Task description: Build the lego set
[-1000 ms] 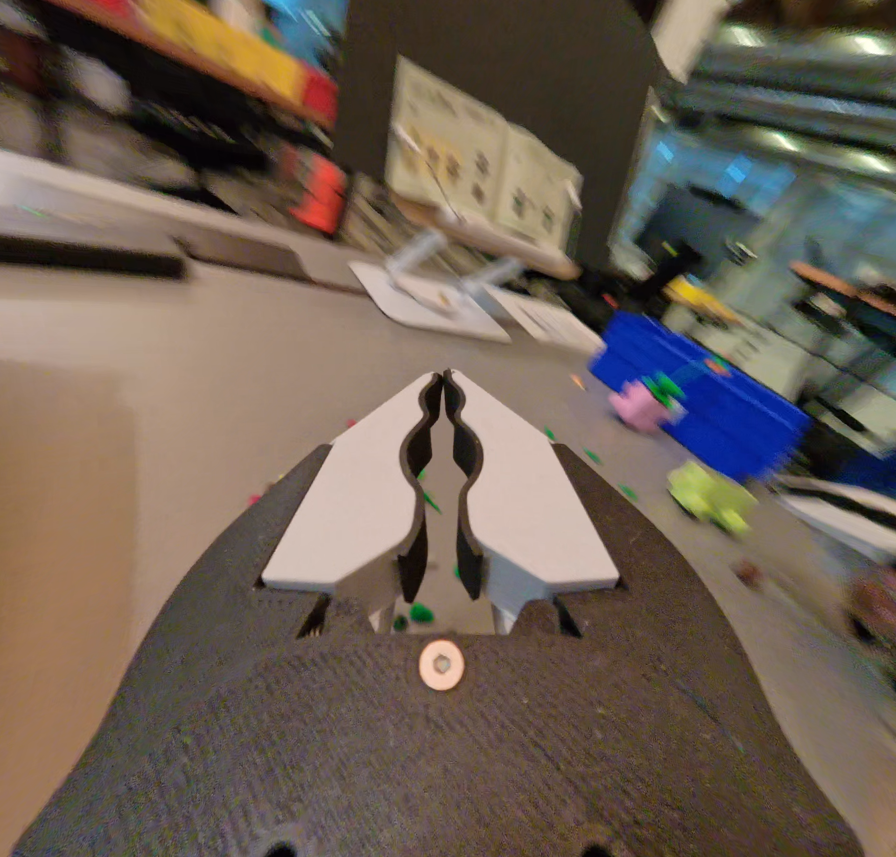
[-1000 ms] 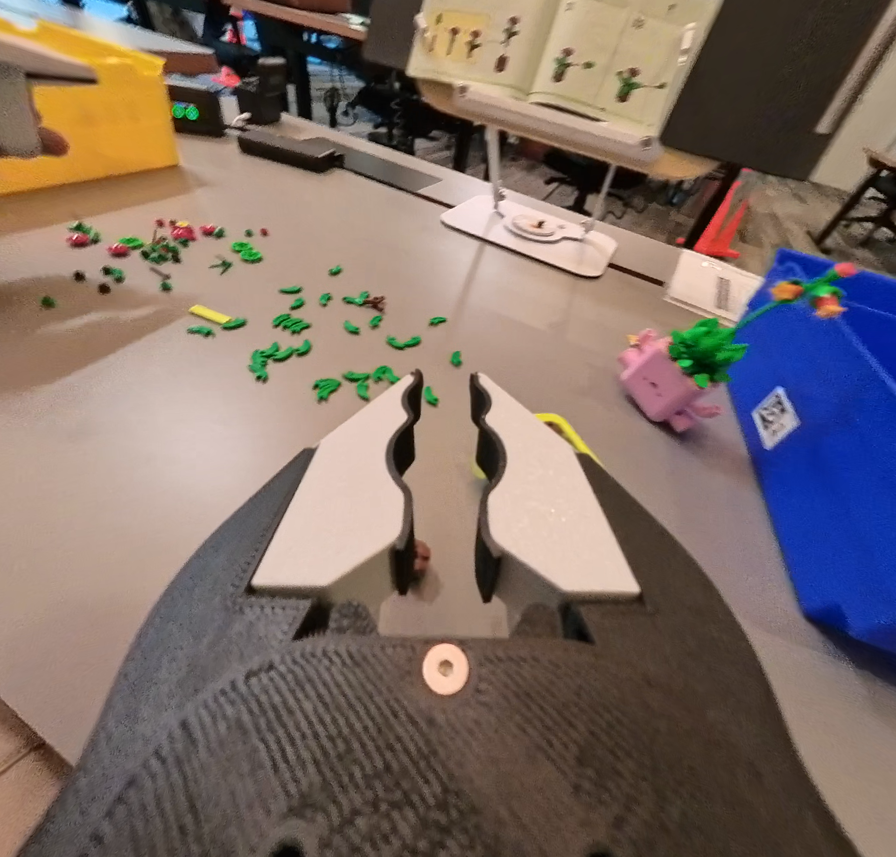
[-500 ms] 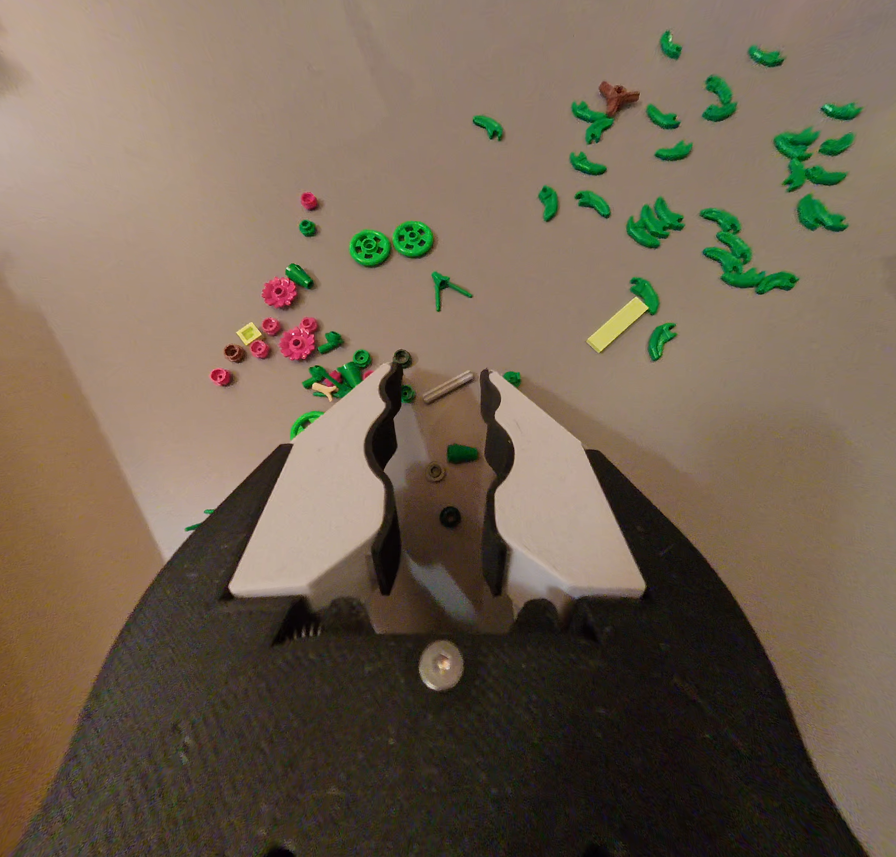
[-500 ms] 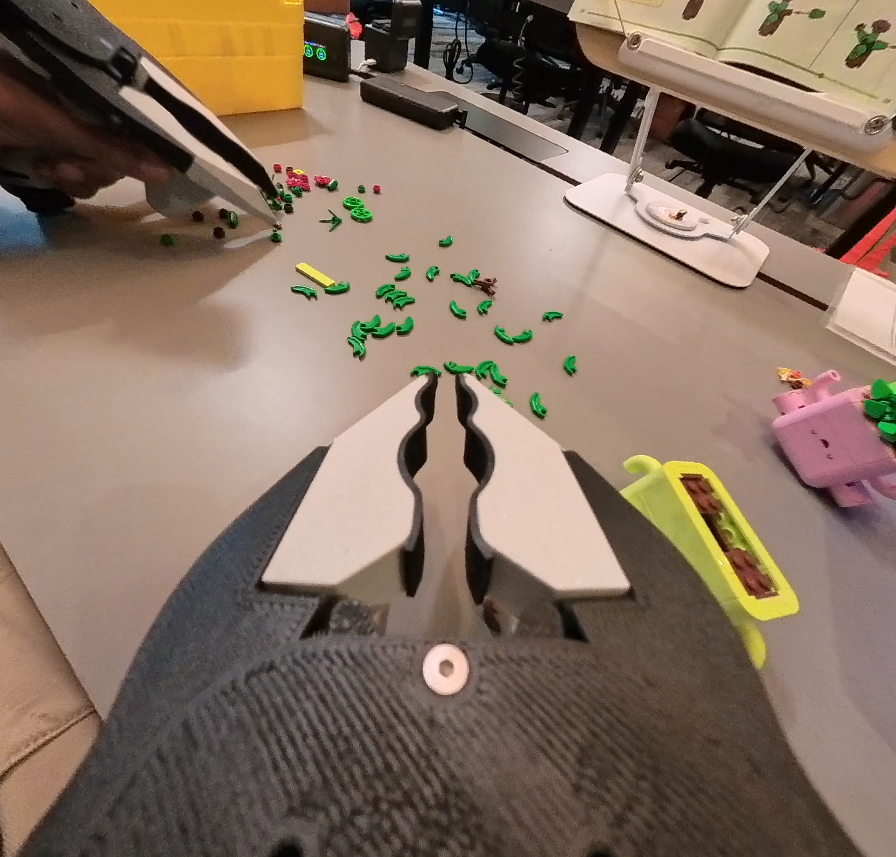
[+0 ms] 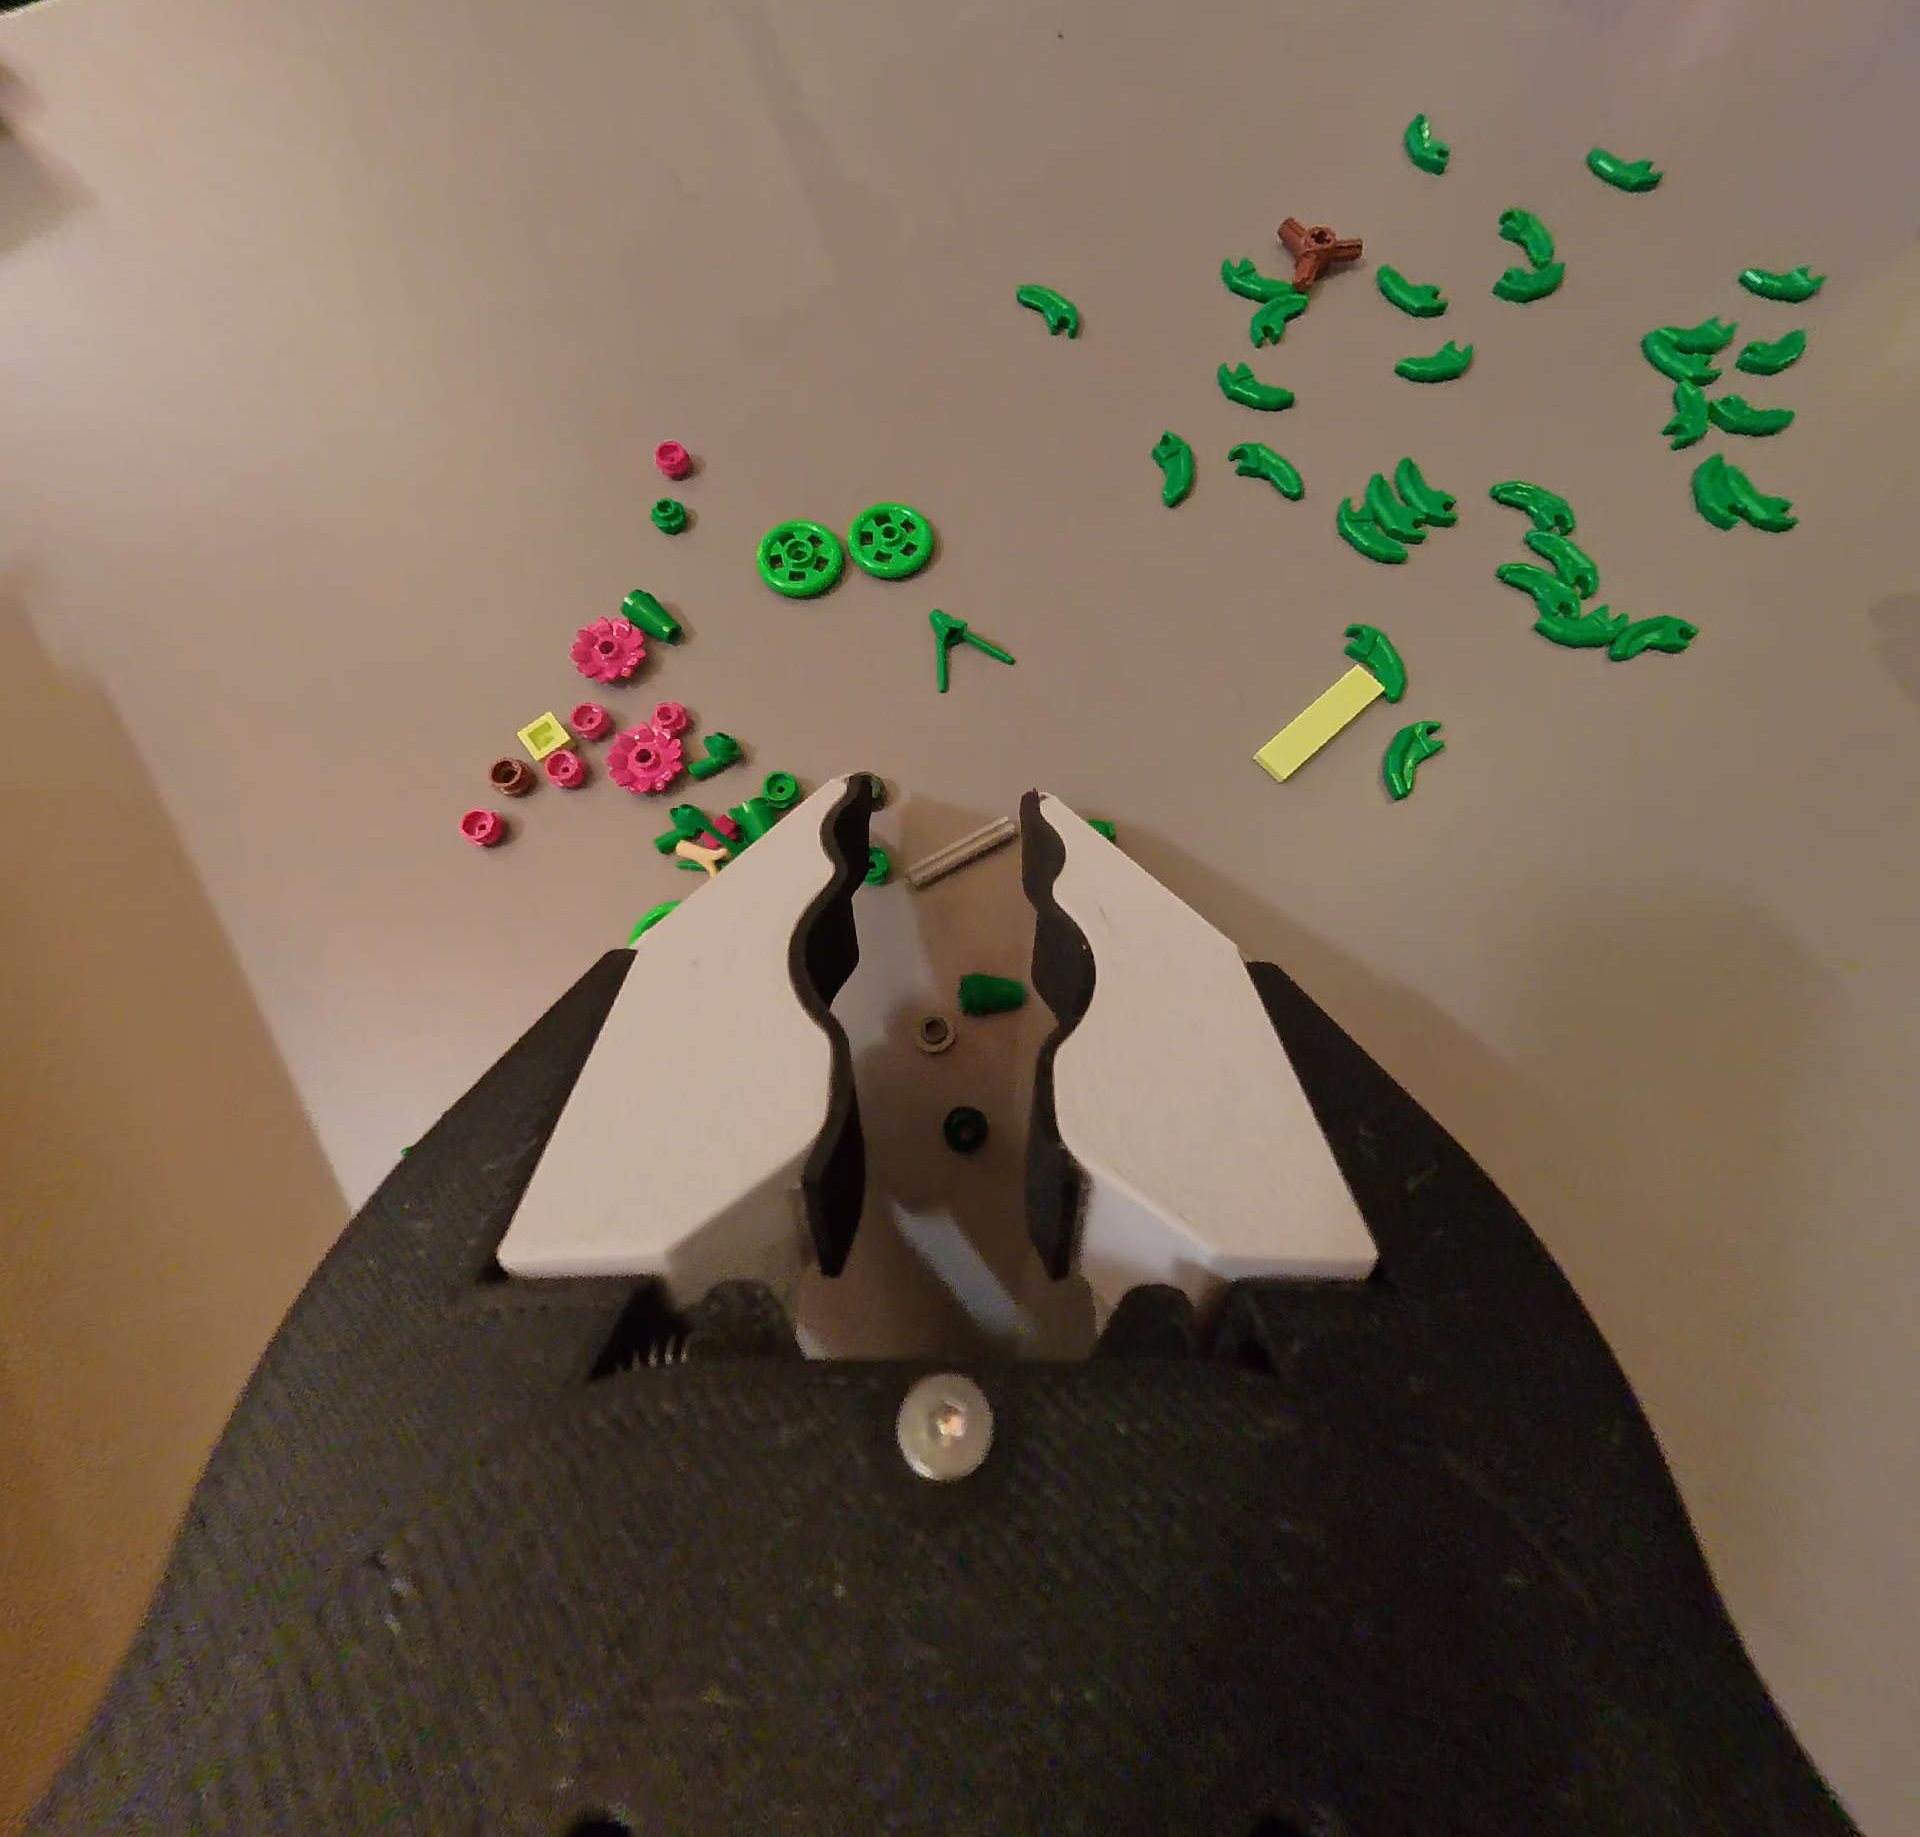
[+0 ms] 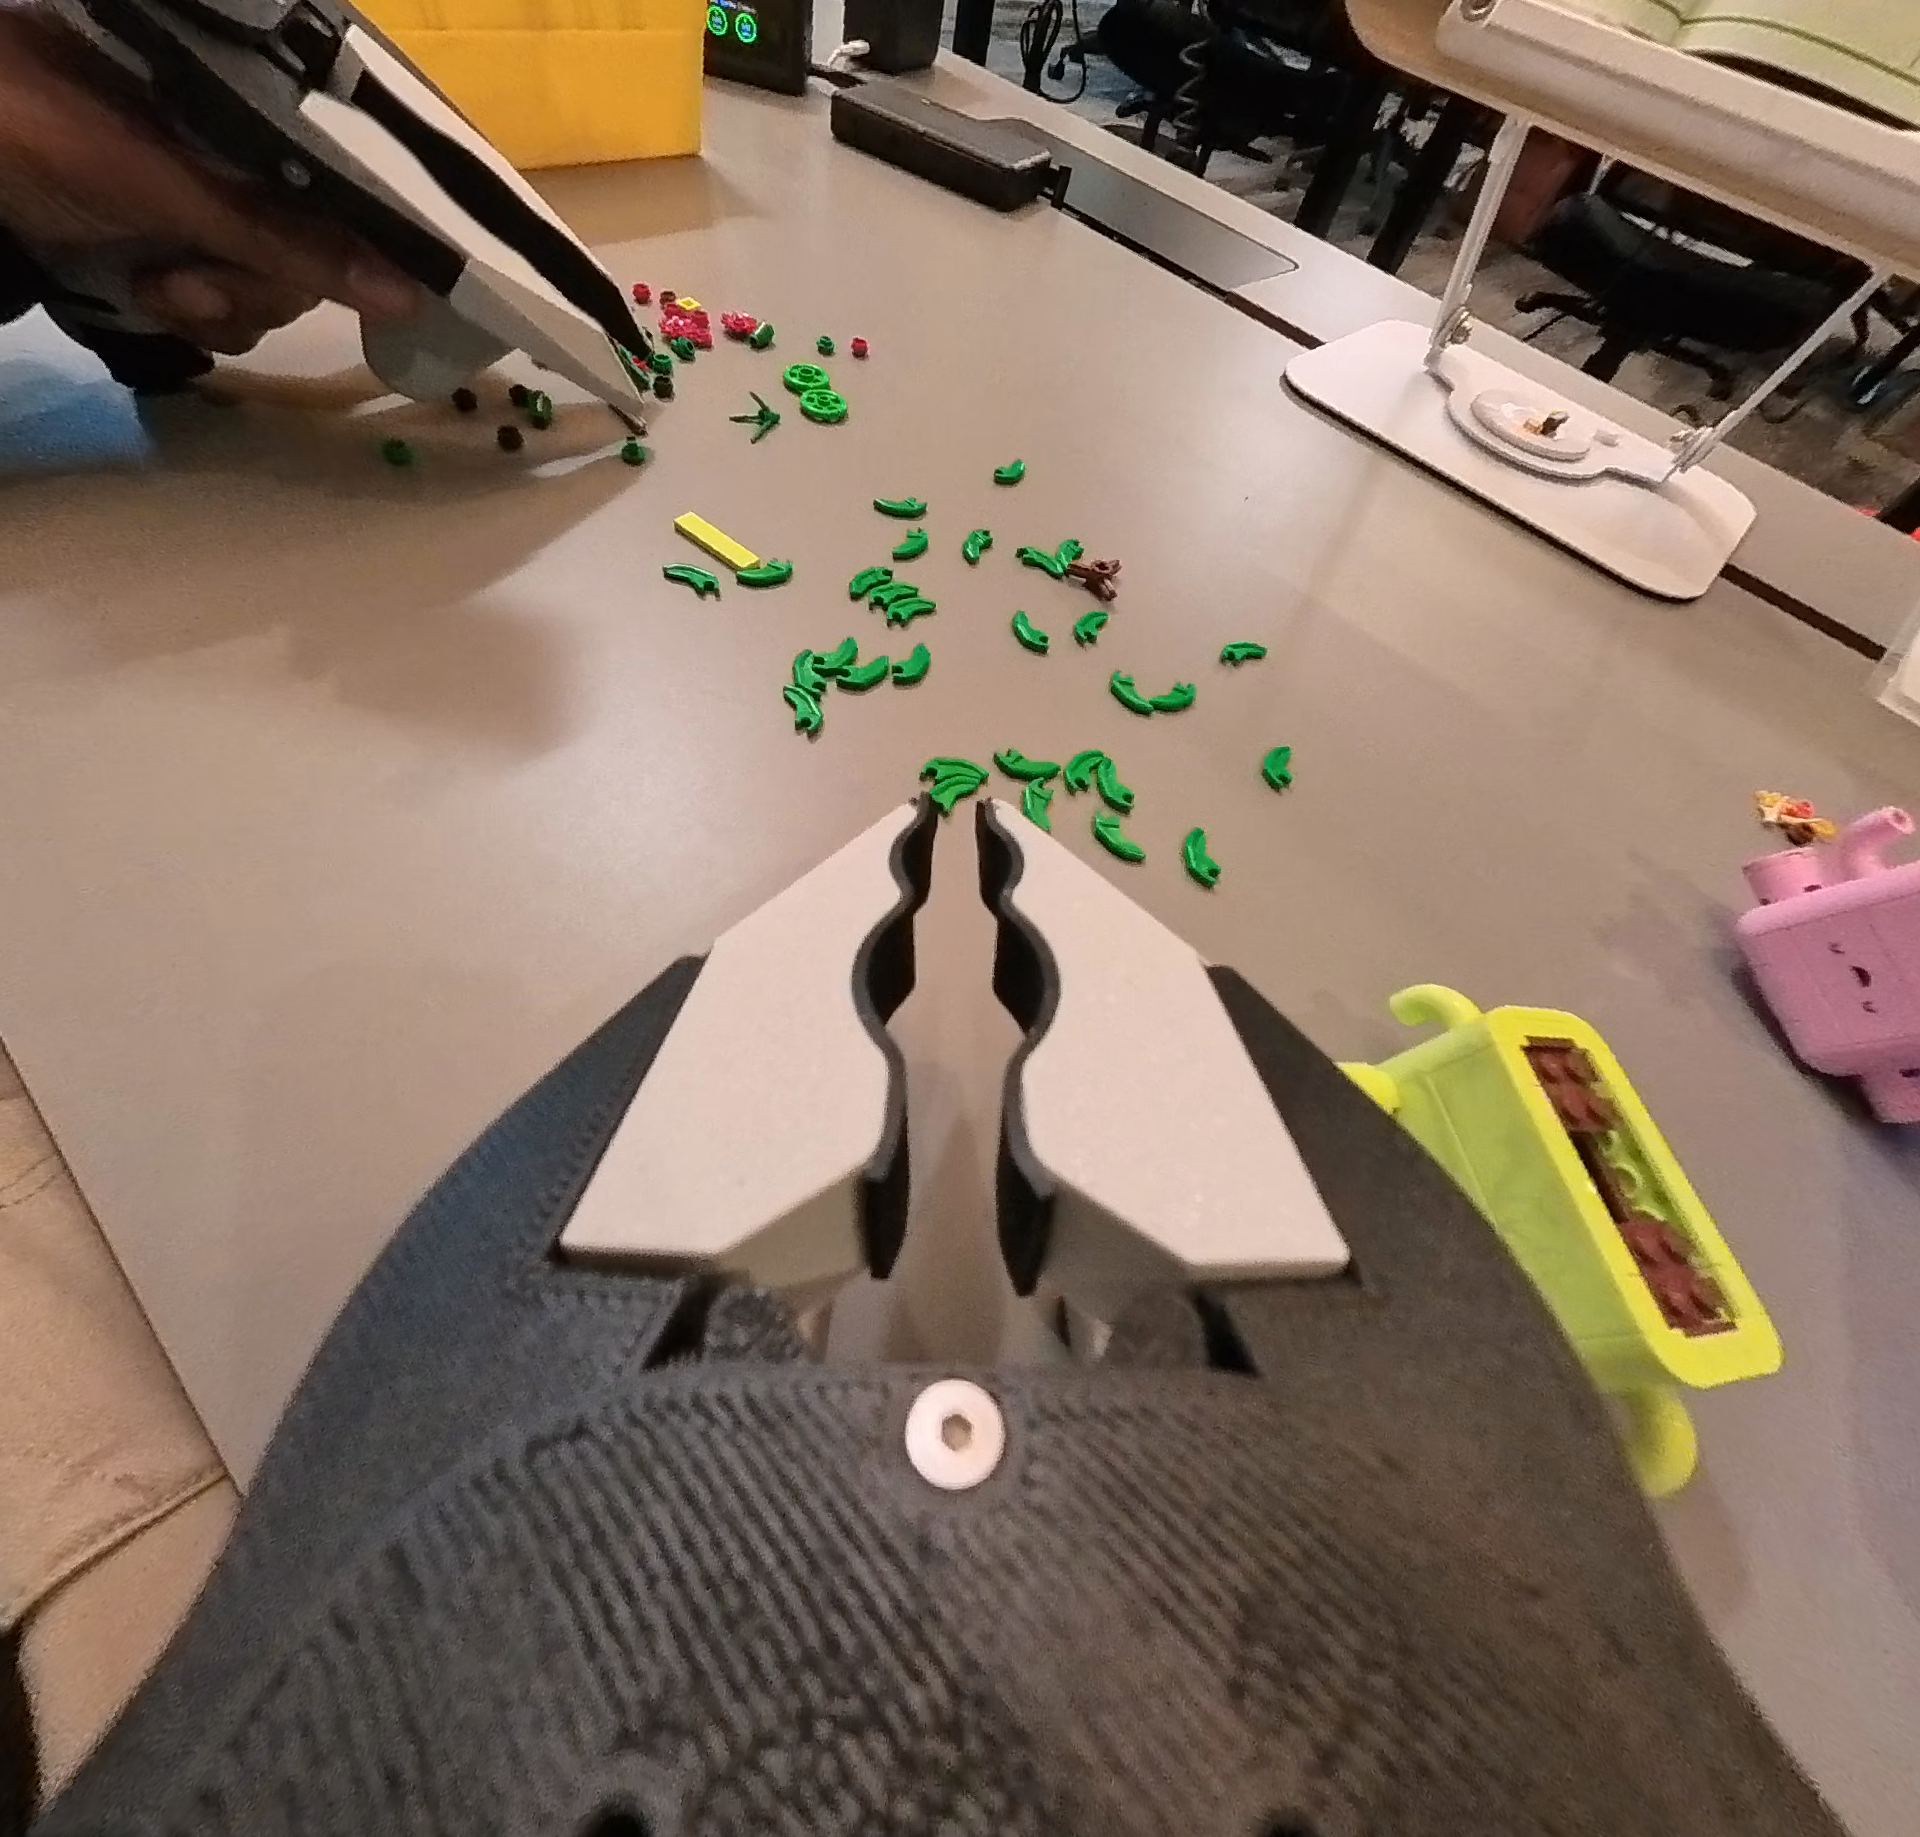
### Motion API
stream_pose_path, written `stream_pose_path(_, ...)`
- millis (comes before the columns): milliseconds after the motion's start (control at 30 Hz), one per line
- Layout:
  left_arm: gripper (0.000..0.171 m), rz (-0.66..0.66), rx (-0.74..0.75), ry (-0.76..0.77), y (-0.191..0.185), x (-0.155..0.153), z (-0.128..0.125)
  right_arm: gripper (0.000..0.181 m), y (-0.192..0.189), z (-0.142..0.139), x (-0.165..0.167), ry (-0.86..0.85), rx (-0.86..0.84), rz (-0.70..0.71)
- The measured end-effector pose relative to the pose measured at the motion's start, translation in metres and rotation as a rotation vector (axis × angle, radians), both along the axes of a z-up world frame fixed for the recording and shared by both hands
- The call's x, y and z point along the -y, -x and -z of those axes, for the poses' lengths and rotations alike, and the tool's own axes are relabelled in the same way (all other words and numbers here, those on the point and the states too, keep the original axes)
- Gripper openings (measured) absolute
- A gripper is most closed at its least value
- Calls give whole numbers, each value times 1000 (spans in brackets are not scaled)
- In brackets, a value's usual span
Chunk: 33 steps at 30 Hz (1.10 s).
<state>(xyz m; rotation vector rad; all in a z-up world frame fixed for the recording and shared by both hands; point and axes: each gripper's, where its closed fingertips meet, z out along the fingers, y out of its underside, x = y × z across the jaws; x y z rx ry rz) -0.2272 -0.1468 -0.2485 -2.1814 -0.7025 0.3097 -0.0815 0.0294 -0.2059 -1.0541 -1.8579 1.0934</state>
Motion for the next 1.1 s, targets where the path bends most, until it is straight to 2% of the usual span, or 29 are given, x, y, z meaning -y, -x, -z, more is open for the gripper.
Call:
stream_pose_path(767,25,-61,115,-162,9,8,-9,4,1,0,2,-45,-15,19)
stream_pose_path(900,25,-78,126,-184,11,10,-10,6,13,-20,42,199,9,-70)
stream_pose_path(967,25,-89,130,-186,12,11,-10,0,27,-33,69,319,52,-134)
stream_pose_path(1033,25,-91,136,-199,13,12,-11,1,45,-44,99,366,96,-212)
stream_pose_path(1100,24,-95,141,-229,14,13,-13,6,67,-45,128,332,131,-277)
